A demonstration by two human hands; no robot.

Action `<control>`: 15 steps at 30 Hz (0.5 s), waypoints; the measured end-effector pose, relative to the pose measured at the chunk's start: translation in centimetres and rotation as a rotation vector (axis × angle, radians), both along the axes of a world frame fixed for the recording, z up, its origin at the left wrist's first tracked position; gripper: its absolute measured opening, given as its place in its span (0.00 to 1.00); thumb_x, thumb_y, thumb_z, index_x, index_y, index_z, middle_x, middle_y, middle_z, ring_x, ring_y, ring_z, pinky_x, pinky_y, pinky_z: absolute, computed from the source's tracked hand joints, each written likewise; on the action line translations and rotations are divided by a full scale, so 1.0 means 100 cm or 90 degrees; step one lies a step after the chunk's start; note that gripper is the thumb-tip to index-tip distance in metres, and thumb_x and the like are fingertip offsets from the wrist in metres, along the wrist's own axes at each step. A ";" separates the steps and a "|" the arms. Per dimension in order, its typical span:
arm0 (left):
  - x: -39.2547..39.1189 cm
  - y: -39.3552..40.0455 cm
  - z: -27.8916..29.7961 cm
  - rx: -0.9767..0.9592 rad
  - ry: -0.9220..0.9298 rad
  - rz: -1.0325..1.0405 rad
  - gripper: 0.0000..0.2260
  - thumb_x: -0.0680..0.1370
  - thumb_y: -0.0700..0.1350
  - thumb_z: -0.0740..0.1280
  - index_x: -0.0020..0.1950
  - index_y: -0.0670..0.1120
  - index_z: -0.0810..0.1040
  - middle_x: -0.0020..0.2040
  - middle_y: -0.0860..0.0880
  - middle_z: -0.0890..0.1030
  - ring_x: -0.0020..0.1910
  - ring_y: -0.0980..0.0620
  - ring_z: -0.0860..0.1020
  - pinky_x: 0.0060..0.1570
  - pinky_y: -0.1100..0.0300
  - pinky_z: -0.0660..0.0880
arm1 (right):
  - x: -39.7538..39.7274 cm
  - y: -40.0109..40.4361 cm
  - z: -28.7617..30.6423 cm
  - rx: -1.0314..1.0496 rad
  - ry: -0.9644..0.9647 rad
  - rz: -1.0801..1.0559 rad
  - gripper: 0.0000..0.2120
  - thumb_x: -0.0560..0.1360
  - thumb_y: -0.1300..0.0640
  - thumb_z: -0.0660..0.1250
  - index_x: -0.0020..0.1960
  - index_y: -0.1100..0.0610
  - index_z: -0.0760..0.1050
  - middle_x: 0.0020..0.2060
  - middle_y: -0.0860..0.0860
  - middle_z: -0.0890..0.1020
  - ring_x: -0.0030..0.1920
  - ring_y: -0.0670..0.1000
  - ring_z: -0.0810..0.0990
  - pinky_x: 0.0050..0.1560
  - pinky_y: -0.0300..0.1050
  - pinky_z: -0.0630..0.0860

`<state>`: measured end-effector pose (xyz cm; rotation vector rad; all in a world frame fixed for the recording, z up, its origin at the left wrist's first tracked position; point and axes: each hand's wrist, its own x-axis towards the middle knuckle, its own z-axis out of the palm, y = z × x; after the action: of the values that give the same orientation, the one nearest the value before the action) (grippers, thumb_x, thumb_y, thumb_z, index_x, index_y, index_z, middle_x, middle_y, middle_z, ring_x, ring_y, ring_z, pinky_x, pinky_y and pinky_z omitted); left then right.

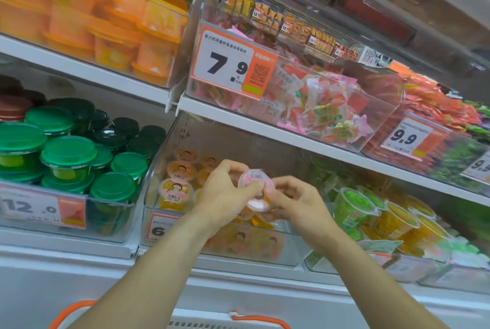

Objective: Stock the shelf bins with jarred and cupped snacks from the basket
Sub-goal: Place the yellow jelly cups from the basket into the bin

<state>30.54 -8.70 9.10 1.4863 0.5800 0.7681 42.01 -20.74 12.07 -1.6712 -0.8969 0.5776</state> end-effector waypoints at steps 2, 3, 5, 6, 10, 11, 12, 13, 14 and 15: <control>0.000 -0.004 0.000 0.030 -0.029 0.042 0.15 0.72 0.49 0.77 0.55 0.50 0.78 0.48 0.52 0.82 0.47 0.57 0.80 0.41 0.66 0.76 | 0.001 -0.012 0.001 0.012 0.048 -0.004 0.09 0.74 0.64 0.72 0.50 0.68 0.77 0.41 0.68 0.82 0.37 0.60 0.82 0.38 0.49 0.82; 0.000 -0.005 0.000 0.049 -0.039 0.050 0.12 0.73 0.50 0.76 0.53 0.49 0.79 0.47 0.53 0.82 0.44 0.57 0.80 0.39 0.67 0.75 | 0.002 -0.016 0.001 0.004 0.061 -0.002 0.09 0.74 0.64 0.72 0.50 0.68 0.77 0.41 0.69 0.82 0.37 0.61 0.83 0.38 0.49 0.82; 0.001 -0.008 0.001 0.095 -0.039 0.023 0.05 0.76 0.49 0.73 0.49 0.49 0.82 0.42 0.54 0.83 0.37 0.60 0.80 0.36 0.68 0.75 | 0.002 -0.020 0.003 -0.017 0.050 0.001 0.12 0.73 0.63 0.74 0.51 0.69 0.76 0.42 0.70 0.82 0.39 0.62 0.84 0.41 0.51 0.83; 0.002 -0.010 0.001 0.107 -0.038 0.003 0.04 0.78 0.49 0.71 0.48 0.50 0.82 0.40 0.54 0.83 0.34 0.60 0.80 0.34 0.68 0.74 | 0.002 -0.020 0.003 -0.015 0.044 -0.005 0.13 0.72 0.63 0.74 0.53 0.68 0.76 0.42 0.69 0.83 0.38 0.62 0.84 0.42 0.52 0.83; 0.014 -0.020 -0.002 0.083 -0.025 0.046 0.04 0.81 0.46 0.66 0.48 0.52 0.79 0.41 0.52 0.82 0.37 0.54 0.80 0.37 0.58 0.79 | -0.001 -0.020 0.004 0.038 0.037 -0.071 0.14 0.71 0.63 0.76 0.52 0.65 0.76 0.38 0.64 0.83 0.37 0.63 0.85 0.39 0.52 0.83; 0.018 -0.023 -0.001 0.021 -0.041 0.054 0.05 0.82 0.45 0.64 0.49 0.51 0.78 0.43 0.49 0.82 0.37 0.53 0.80 0.39 0.55 0.81 | -0.004 -0.020 0.003 0.041 0.033 -0.088 0.16 0.70 0.61 0.77 0.53 0.64 0.76 0.37 0.63 0.83 0.37 0.62 0.85 0.40 0.53 0.83; 0.023 -0.028 0.000 -0.060 -0.068 0.057 0.06 0.83 0.43 0.61 0.51 0.50 0.77 0.45 0.46 0.82 0.37 0.53 0.80 0.40 0.53 0.81 | -0.006 -0.019 0.001 0.030 0.023 -0.099 0.19 0.69 0.59 0.79 0.53 0.63 0.75 0.38 0.62 0.84 0.38 0.62 0.85 0.40 0.54 0.83; 0.028 -0.033 0.003 -0.141 -0.091 0.058 0.06 0.84 0.42 0.59 0.54 0.49 0.76 0.49 0.44 0.82 0.39 0.53 0.81 0.43 0.52 0.81 | -0.008 -0.019 -0.003 0.009 0.005 -0.103 0.23 0.66 0.56 0.81 0.55 0.61 0.74 0.38 0.62 0.84 0.39 0.62 0.86 0.41 0.56 0.84; 0.033 -0.038 0.006 -0.209 -0.111 0.059 0.06 0.84 0.42 0.58 0.55 0.47 0.75 0.51 0.43 0.81 0.42 0.52 0.80 0.47 0.51 0.80 | -0.010 -0.018 -0.006 -0.013 -0.017 -0.104 0.27 0.64 0.51 0.82 0.55 0.58 0.73 0.39 0.62 0.84 0.39 0.62 0.86 0.42 0.58 0.84; 0.036 -0.042 0.010 -0.266 -0.130 0.056 0.05 0.85 0.41 0.58 0.57 0.46 0.73 0.52 0.42 0.80 0.44 0.51 0.79 0.47 0.52 0.80 | -0.011 -0.017 -0.010 -0.024 -0.035 -0.108 0.30 0.62 0.48 0.82 0.56 0.55 0.71 0.40 0.62 0.83 0.38 0.61 0.86 0.41 0.60 0.83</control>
<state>34.15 -12.92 10.14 0.9914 0.6104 0.7993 40.89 -22.47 11.10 -1.7844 -0.7778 0.4384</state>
